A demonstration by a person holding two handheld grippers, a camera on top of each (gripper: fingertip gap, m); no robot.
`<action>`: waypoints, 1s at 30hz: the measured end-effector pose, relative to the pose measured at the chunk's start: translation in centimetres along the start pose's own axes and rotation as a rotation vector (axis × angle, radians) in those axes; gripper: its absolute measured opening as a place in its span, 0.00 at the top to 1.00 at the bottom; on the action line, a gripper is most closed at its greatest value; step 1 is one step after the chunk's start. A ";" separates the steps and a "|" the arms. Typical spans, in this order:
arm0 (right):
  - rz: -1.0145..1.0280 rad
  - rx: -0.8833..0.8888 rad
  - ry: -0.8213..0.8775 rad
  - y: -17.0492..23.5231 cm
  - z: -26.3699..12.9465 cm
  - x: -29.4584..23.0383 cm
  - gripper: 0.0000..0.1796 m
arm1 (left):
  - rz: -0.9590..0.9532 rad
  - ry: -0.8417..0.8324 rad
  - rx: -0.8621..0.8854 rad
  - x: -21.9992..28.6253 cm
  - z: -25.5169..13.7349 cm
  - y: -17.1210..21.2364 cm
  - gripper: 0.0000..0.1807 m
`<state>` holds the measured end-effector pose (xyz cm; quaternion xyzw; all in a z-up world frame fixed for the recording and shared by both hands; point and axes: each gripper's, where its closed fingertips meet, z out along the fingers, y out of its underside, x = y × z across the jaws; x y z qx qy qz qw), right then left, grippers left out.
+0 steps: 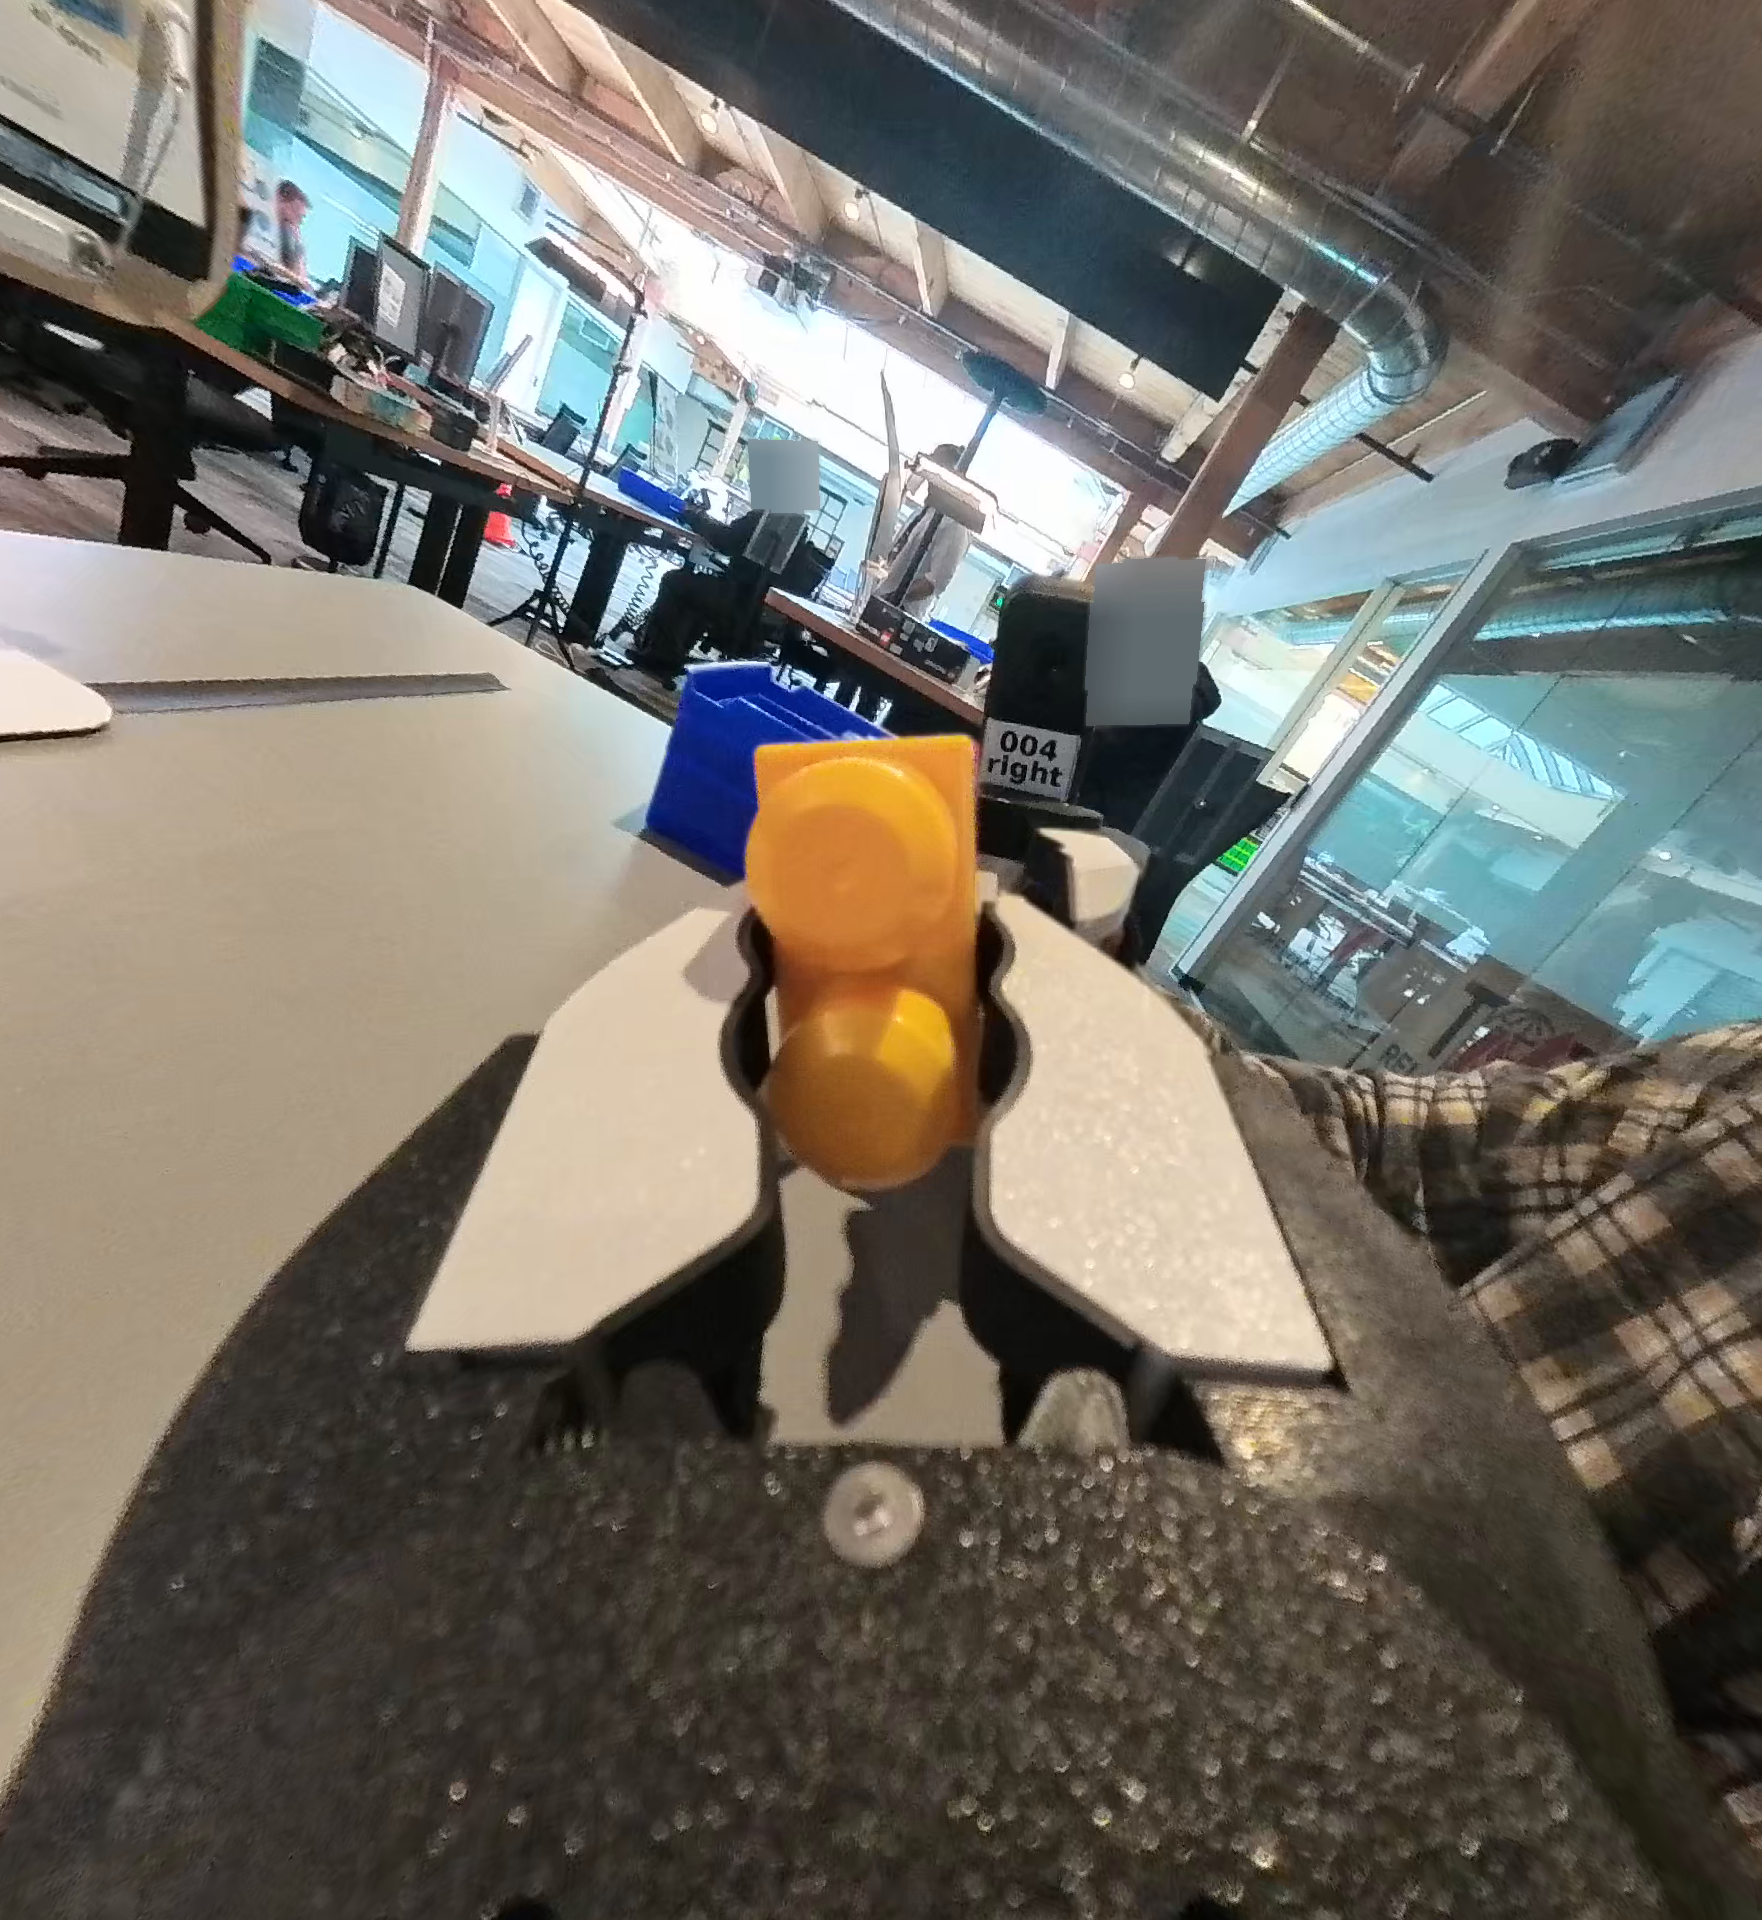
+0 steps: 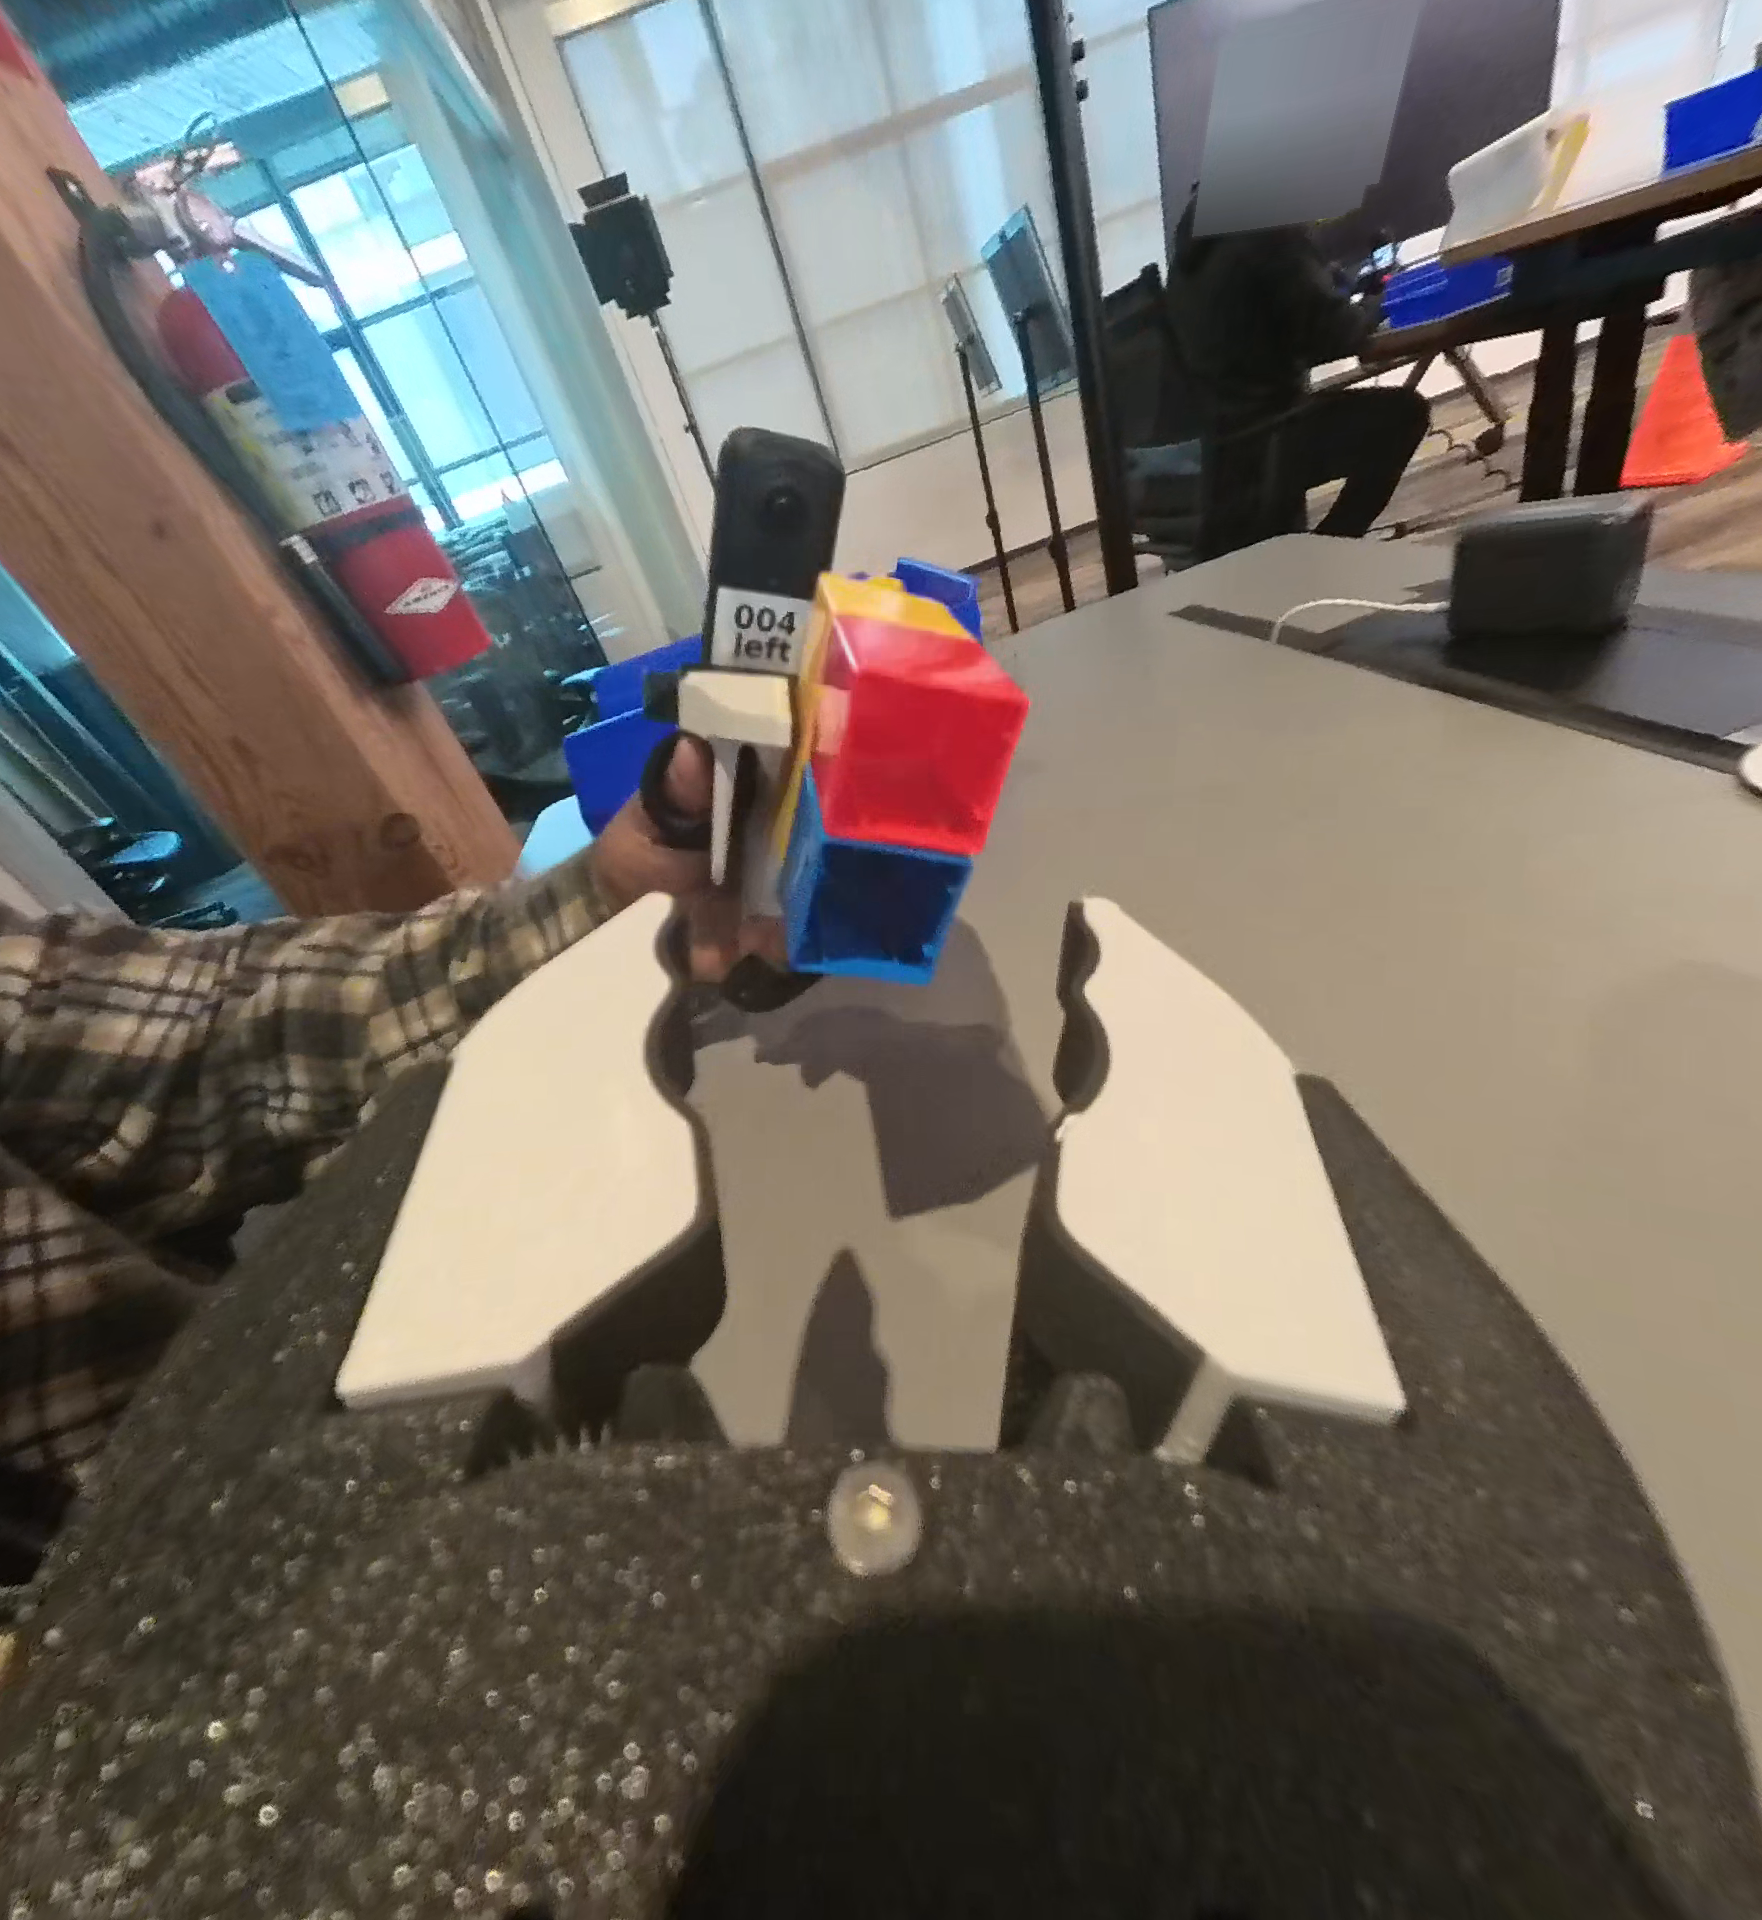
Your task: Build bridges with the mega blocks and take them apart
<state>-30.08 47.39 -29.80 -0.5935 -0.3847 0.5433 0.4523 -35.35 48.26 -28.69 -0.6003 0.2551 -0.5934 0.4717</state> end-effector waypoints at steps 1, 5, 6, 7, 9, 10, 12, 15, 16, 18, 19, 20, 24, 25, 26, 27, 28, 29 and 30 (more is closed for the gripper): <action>-0.004 -0.007 -0.006 0.1 0.2 -0.2 0.62 | 0.000 0.011 0.004 0.2 0.1 0.0 0.79; 0.020 -0.046 -0.031 1.3 1.2 -0.8 0.61 | 0.004 0.027 0.018 0.7 0.5 0.1 0.80; 0.044 -0.047 -0.047 1.6 1.4 -0.9 0.63 | 0.003 0.020 0.014 0.7 0.7 0.3 0.80; 0.071 -0.048 -0.067 1.8 1.7 -1.1 0.66 | -0.002 0.015 0.020 0.6 0.8 0.4 0.80; 0.121 -0.036 -0.095 1.9 2.1 -1.3 0.69 | -0.036 0.042 0.069 0.9 0.8 0.0 0.80; 0.151 -0.025 -0.111 1.8 2.2 -1.5 0.68 | -0.047 0.060 0.091 1.1 0.8 -0.2 0.80; 0.205 0.001 -0.126 1.5 2.4 -1.5 0.65 | -0.035 0.074 0.112 1.4 0.8 -0.4 0.80; 0.235 0.038 -0.172 0.9 2.5 -2.1 0.70 | -0.022 0.097 0.106 2.0 1.3 -0.1 0.80; 0.237 0.049 -0.194 0.7 2.5 -2.4 0.78 | -0.022 0.109 0.103 2.3 1.5 0.0 0.80; 0.240 0.035 -0.179 0.8 2.2 -2.3 0.80 | -0.020 0.115 0.102 2.4 1.8 0.2 0.80; 0.233 0.011 -0.168 0.9 2.1 -2.2 0.80 | -0.013 0.115 0.083 2.3 1.8 0.5 0.80; 0.215 -0.018 -0.149 1.1 1.9 -2.1 0.80 | -0.005 0.114 0.052 2.1 1.9 0.8 0.80; 0.100 -0.187 -0.090 3.0 1.1 -1.5 0.80 | 0.063 0.087 -0.066 1.8 1.6 1.7 0.68; 0.077 -0.219 -0.081 3.4 0.9 -1.4 0.80 | 0.083 0.087 -0.100 1.8 1.6 2.0 0.68; 0.068 -0.231 -0.086 3.6 0.8 -1.4 0.80 | 0.097 0.089 -0.137 1.9 1.6 2.5 0.68; 0.068 -0.230 -0.098 3.6 0.7 -1.6 0.80 | 0.101 0.094 -0.171 2.0 1.7 3.0 0.67; 0.070 -0.228 -0.112 3.6 0.8 -1.8 0.80 | 0.100 0.100 -0.193 2.0 1.9 3.4 0.67; 0.068 -0.233 -0.123 3.6 0.9 -2.0 0.80 | 0.097 0.108 -0.201 2.2 2.0 3.6 0.68; 0.060 -0.245 -0.134 3.7 1.0 -2.3 0.80 | 0.097 0.121 -0.198 2.4 2.1 3.7 0.69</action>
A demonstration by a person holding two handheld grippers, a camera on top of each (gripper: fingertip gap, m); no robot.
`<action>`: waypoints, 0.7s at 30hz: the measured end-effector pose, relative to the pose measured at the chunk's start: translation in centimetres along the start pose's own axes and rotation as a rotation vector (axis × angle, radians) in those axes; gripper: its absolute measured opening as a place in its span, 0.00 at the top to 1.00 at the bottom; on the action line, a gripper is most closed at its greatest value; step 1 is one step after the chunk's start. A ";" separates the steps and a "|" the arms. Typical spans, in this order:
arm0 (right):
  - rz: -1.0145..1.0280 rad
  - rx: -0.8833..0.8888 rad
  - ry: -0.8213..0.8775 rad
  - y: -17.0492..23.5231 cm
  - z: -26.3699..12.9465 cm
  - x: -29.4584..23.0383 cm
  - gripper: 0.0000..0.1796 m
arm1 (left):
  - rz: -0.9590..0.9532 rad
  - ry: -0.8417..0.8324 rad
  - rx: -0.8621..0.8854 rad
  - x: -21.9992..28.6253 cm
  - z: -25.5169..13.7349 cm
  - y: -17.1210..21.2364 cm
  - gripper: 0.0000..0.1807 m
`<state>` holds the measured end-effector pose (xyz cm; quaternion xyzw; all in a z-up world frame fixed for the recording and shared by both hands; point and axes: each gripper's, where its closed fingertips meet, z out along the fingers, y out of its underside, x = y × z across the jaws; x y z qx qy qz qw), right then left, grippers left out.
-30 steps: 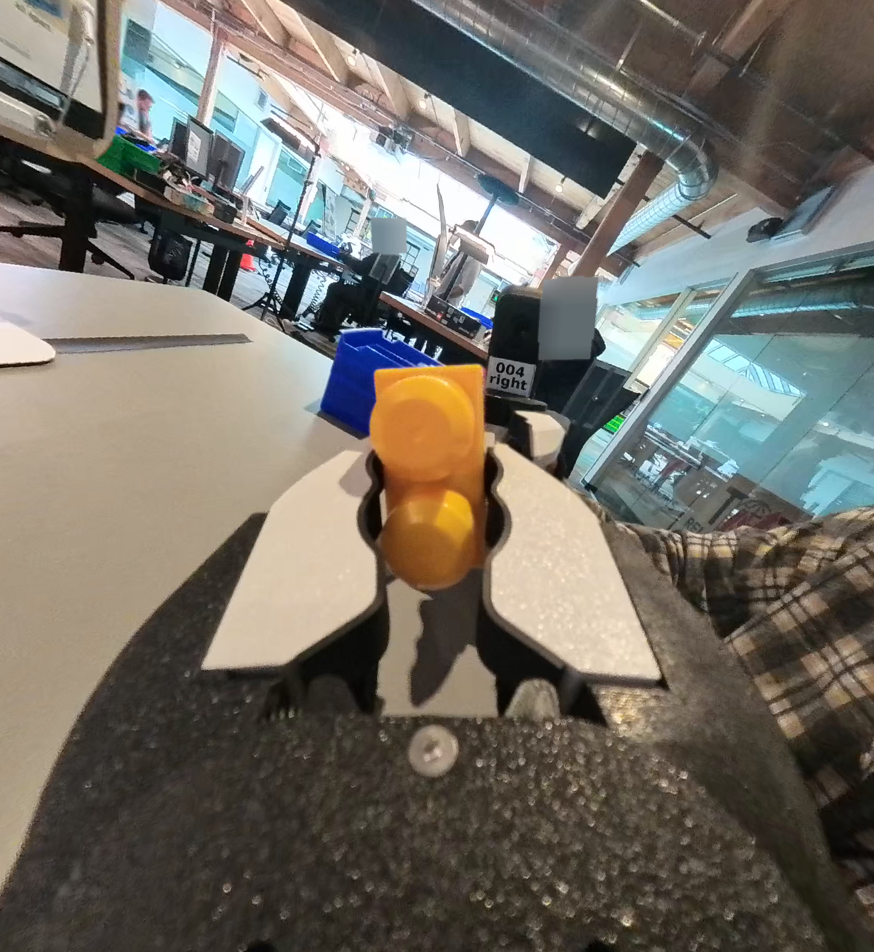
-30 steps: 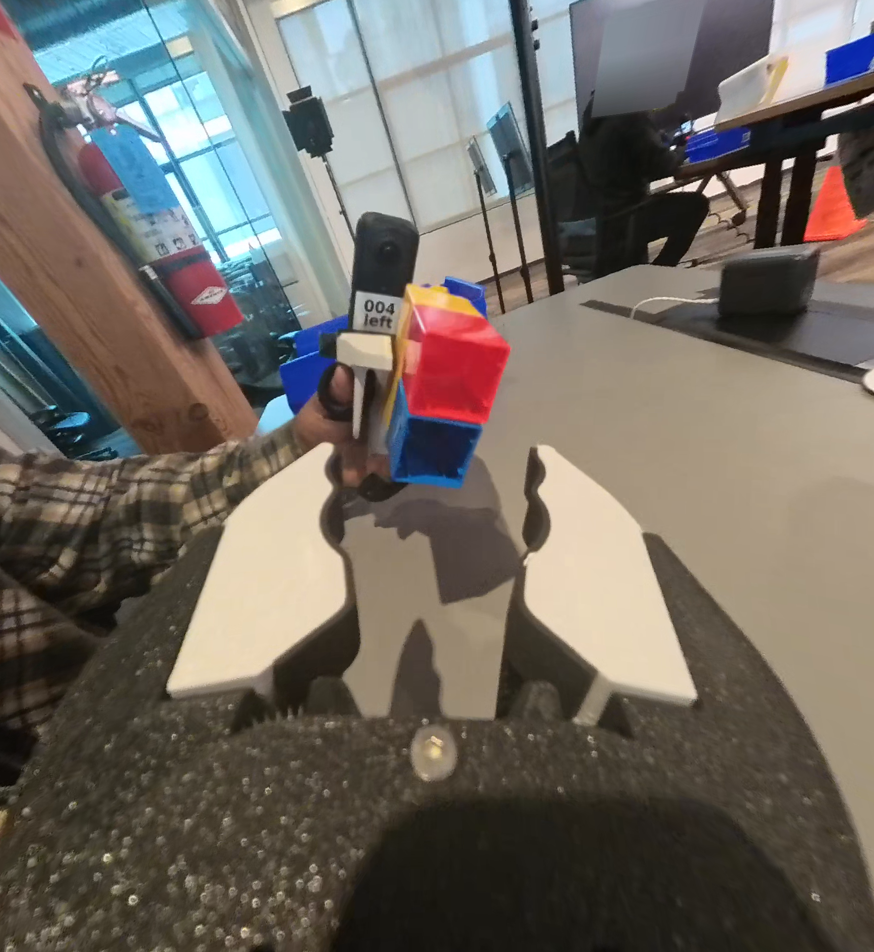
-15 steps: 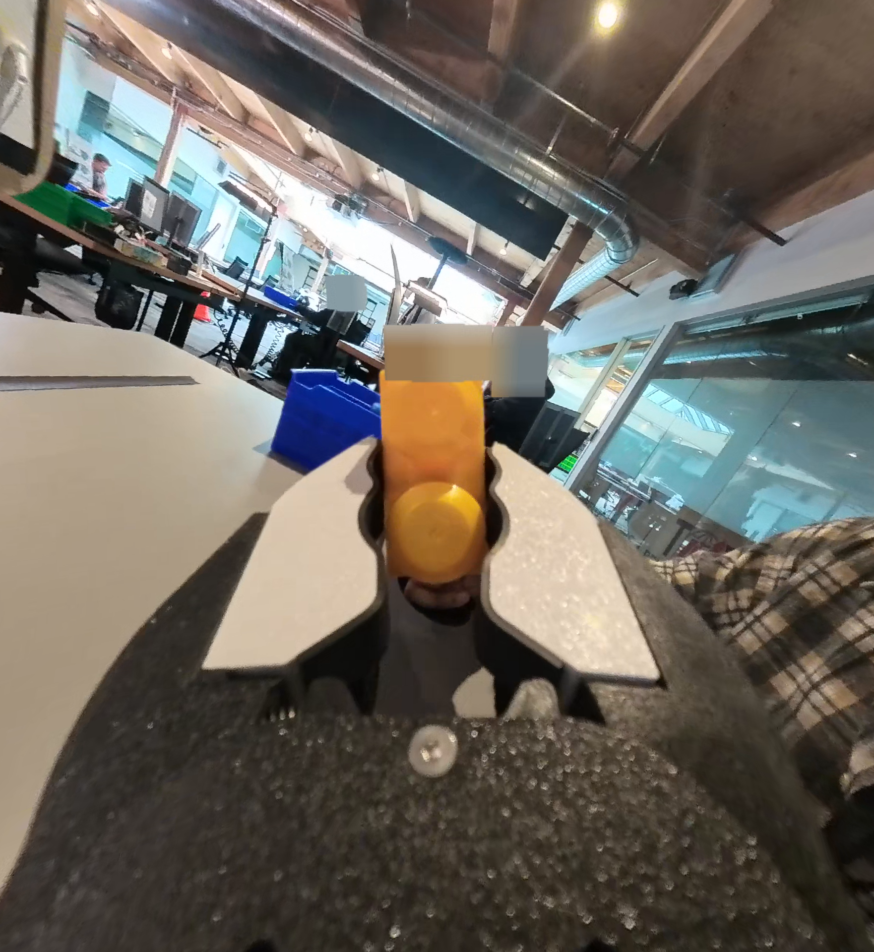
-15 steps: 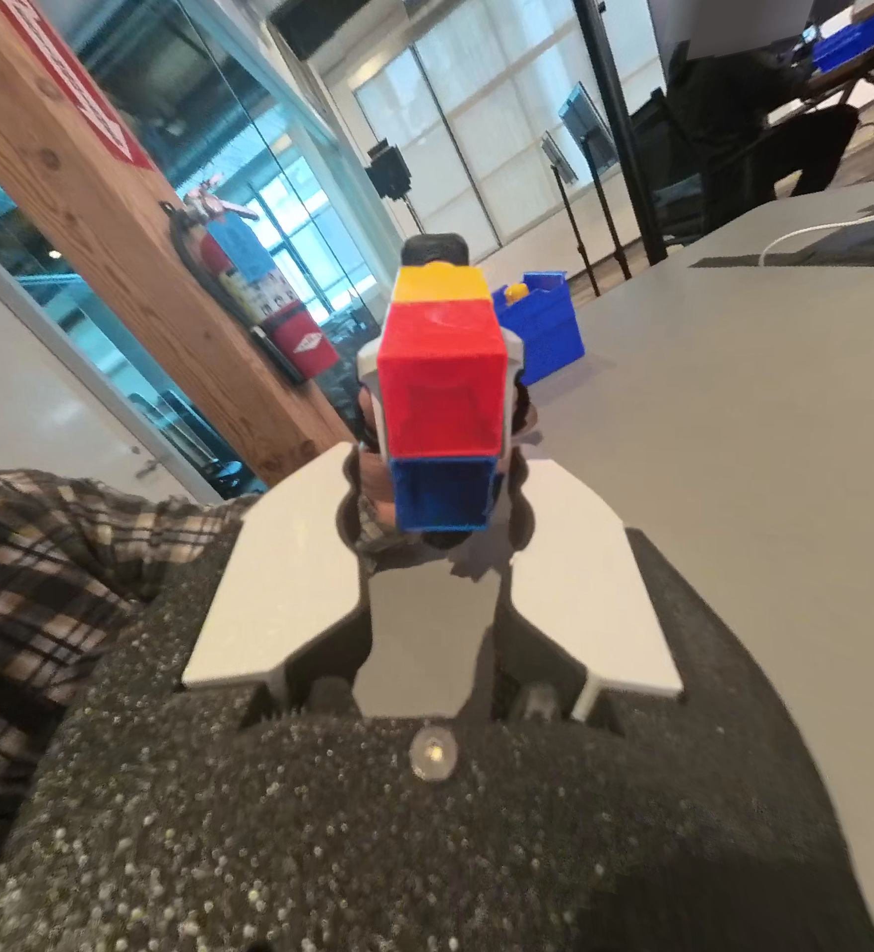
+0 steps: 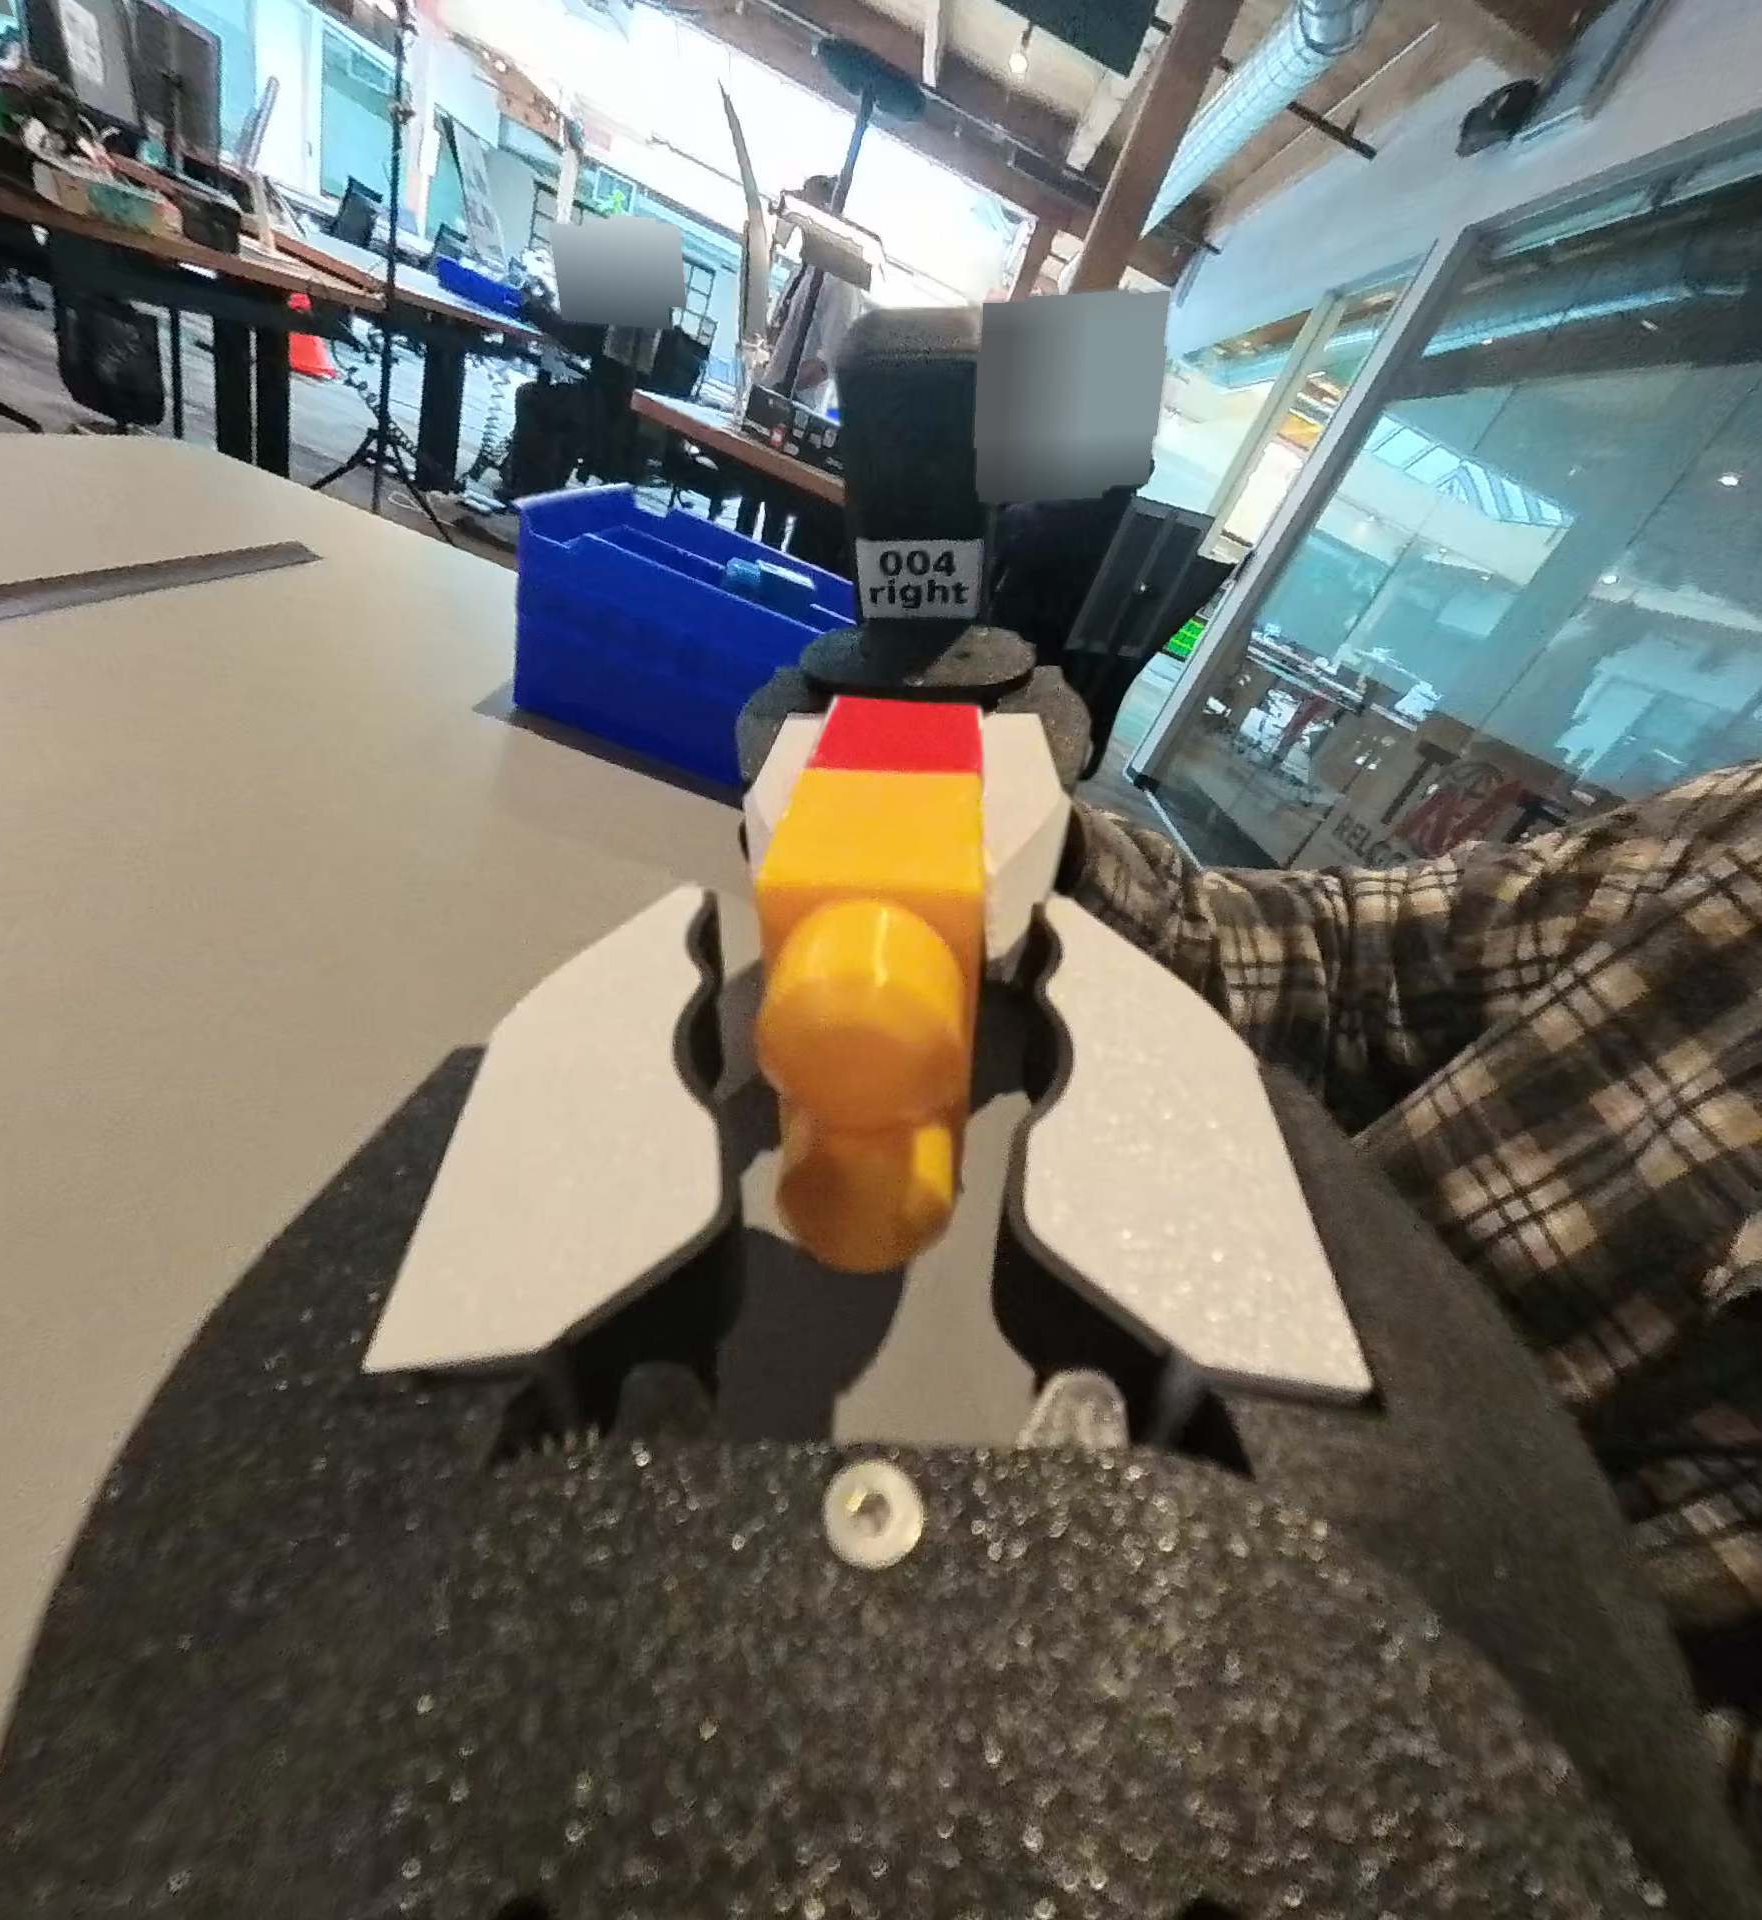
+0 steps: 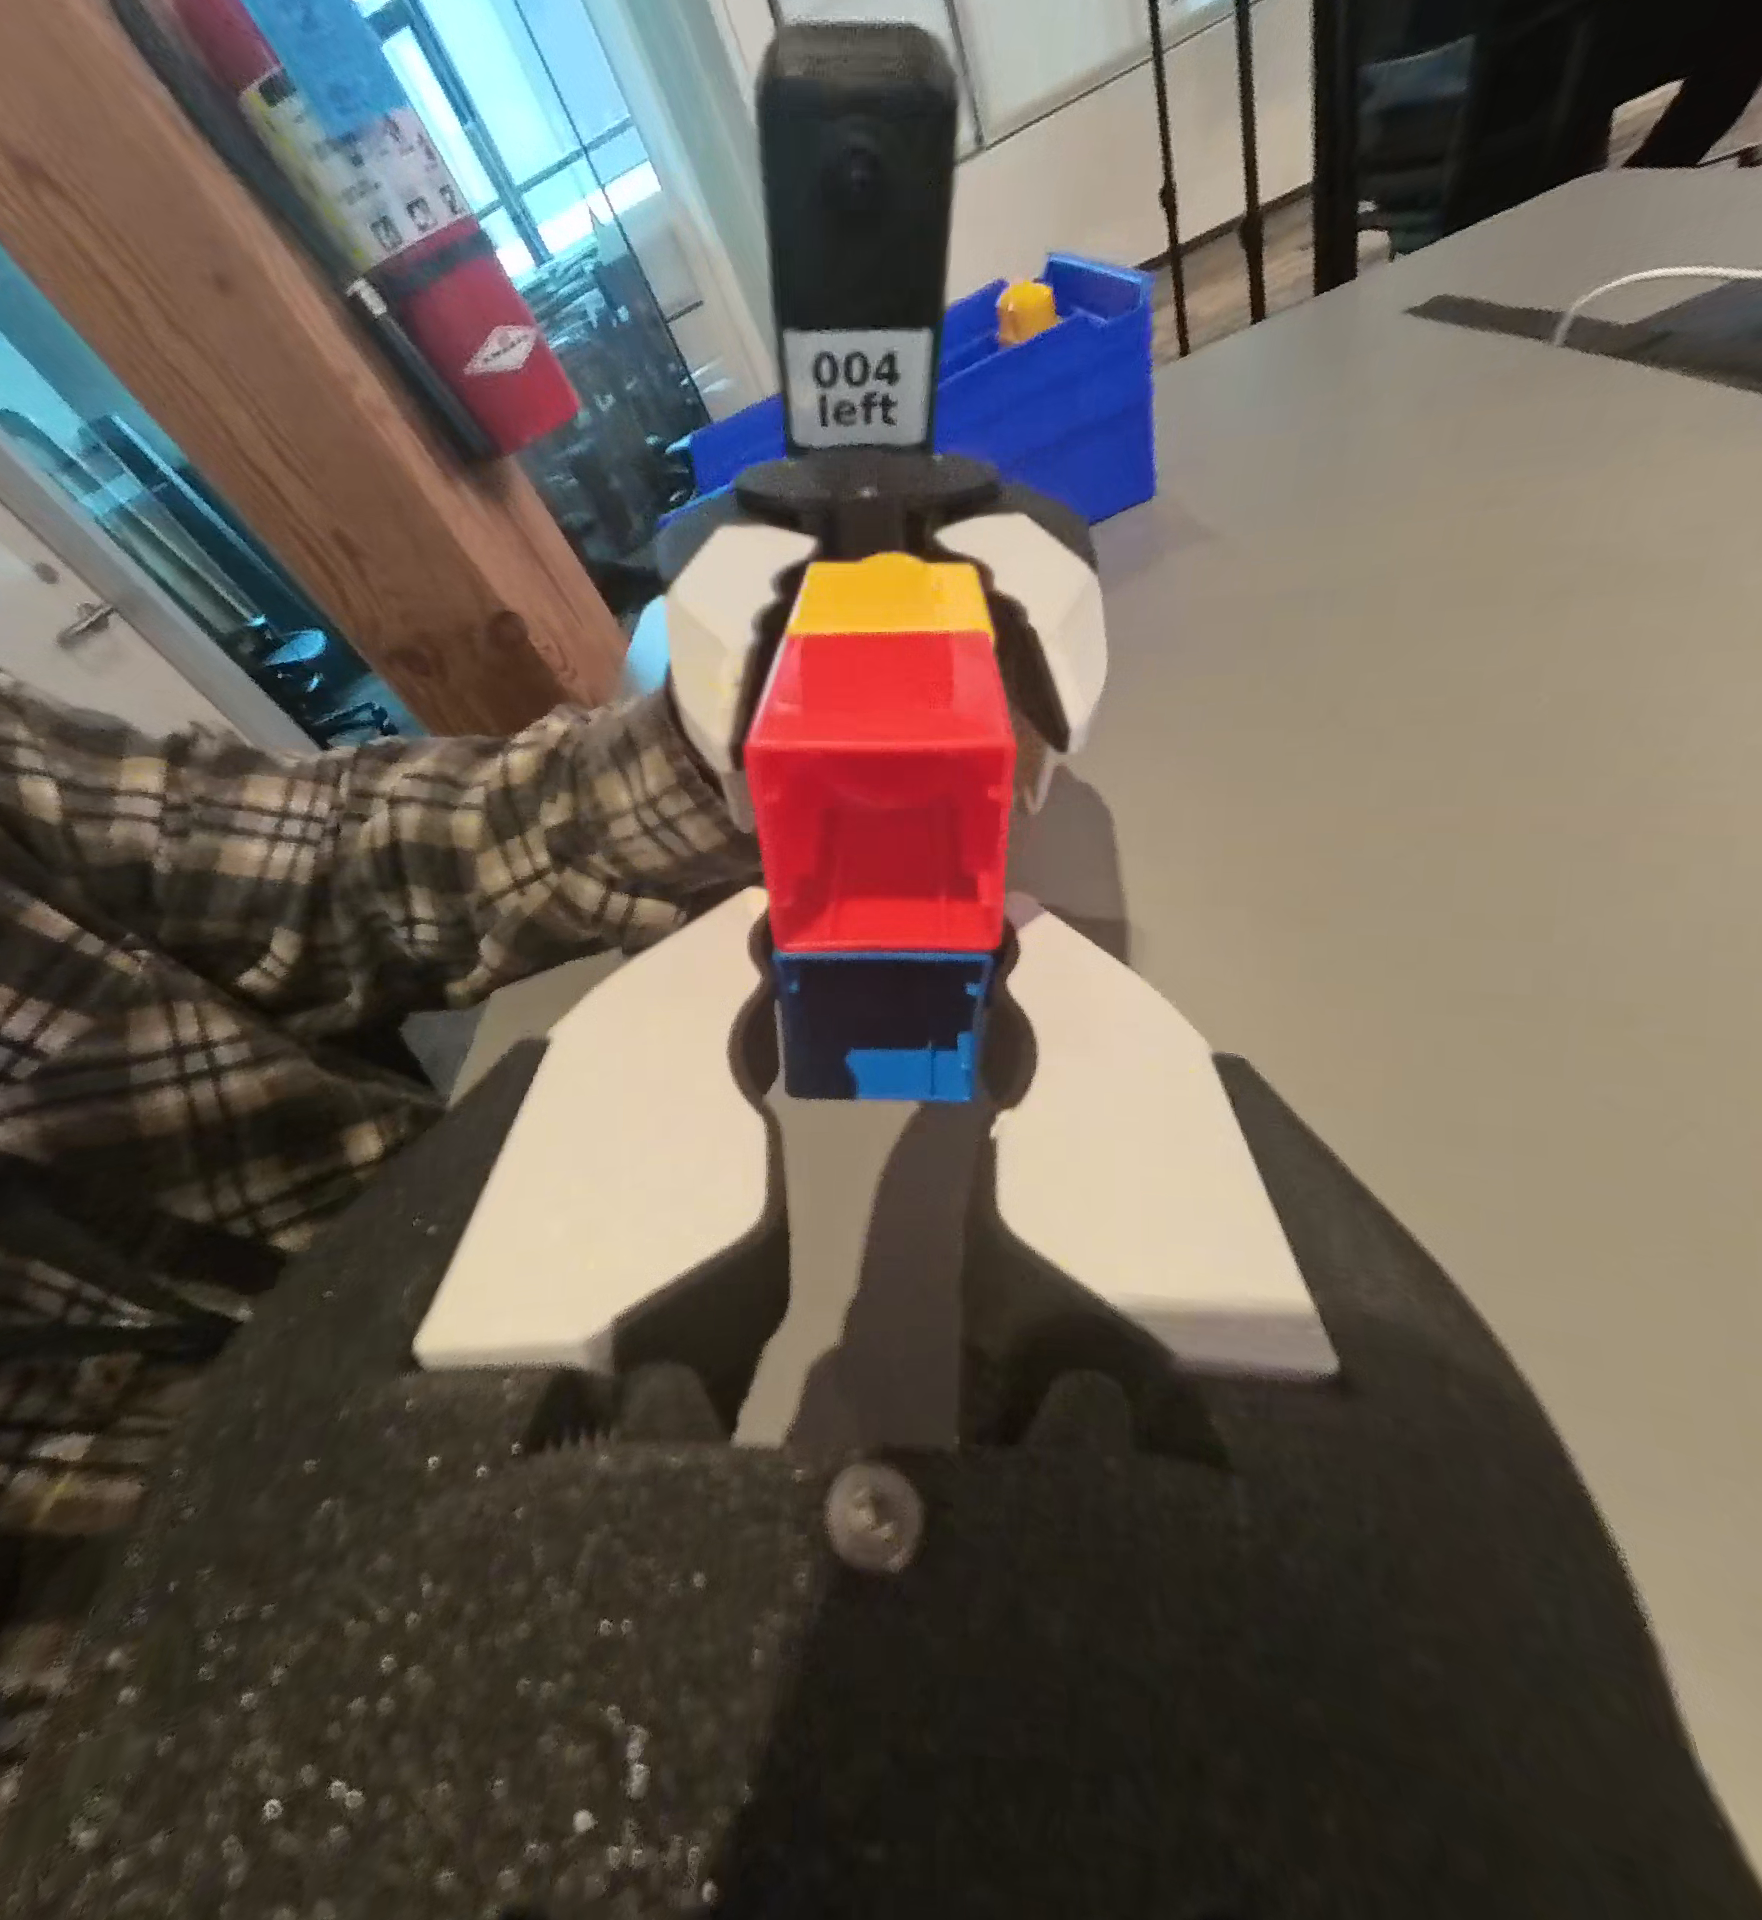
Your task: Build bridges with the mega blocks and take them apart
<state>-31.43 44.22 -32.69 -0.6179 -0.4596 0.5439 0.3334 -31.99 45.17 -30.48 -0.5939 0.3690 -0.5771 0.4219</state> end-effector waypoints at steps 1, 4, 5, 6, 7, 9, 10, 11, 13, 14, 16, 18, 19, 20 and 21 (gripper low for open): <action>-0.011 -0.018 -0.008 0.2 0.2 -0.2 0.80 | 0.004 0.020 0.005 0.4 0.1 0.0 0.74; -0.016 -0.010 -0.022 0.1 0.5 -0.6 0.80 | 0.027 0.025 0.019 0.8 0.0 -0.3 0.80; -0.012 0.002 -0.028 -0.1 0.5 -0.6 0.80 | 0.034 0.016 0.027 0.8 0.0 -0.5 0.80; -0.005 0.021 -0.031 -0.4 0.5 -0.6 0.80 | 0.037 0.009 0.042 0.8 -0.1 -0.7 0.80; 0.001 0.042 -0.033 -0.7 0.4 -0.6 0.80 | 0.038 0.003 0.059 0.9 -0.1 -1.0 0.80; 0.006 0.091 -0.031 -1.3 0.3 -0.5 0.80 | 0.045 -0.009 0.100 0.9 -0.1 -1.5 0.80; 0.019 0.120 -0.041 -1.6 0.2 -0.6 0.79 | 0.048 -0.011 0.120 1.0 -0.2 -1.7 0.80; 0.042 0.137 -0.061 -1.8 0.1 -0.7 0.79 | 0.054 -0.014 0.133 1.0 -0.1 -1.8 0.80; 0.080 0.162 -0.097 -2.0 -0.1 -0.8 0.78 | 0.070 -0.019 0.148 1.2 -0.1 -2.1 0.80; 0.088 0.168 -0.112 -2.1 -0.1 -1.0 0.78 | 0.071 -0.017 0.158 1.3 0.0 -2.2 0.80; 0.094 0.170 -0.118 -2.1 0.0 -1.1 0.78 | 0.061 -0.009 0.173 1.4 -0.1 -2.3 0.80; 0.084 0.160 -0.112 -2.1 0.0 -1.1 0.79 | 0.056 -0.006 0.177 1.4 -0.1 -2.3 0.80; 0.079 0.151 -0.107 -2.1 0.0 -1.2 0.79 | 0.056 -0.008 0.173 1.4 -0.1 -2.3 0.80; 0.062 0.146 -0.092 -2.1 -0.1 -1.2 0.79 | 0.058 -0.013 0.169 1.4 0.0 -2.3 0.80; 0.042 0.136 -0.074 -2.2 -0.3 -1.1 0.80 | 0.062 -0.021 0.171 1.4 0.0 -2.4 0.80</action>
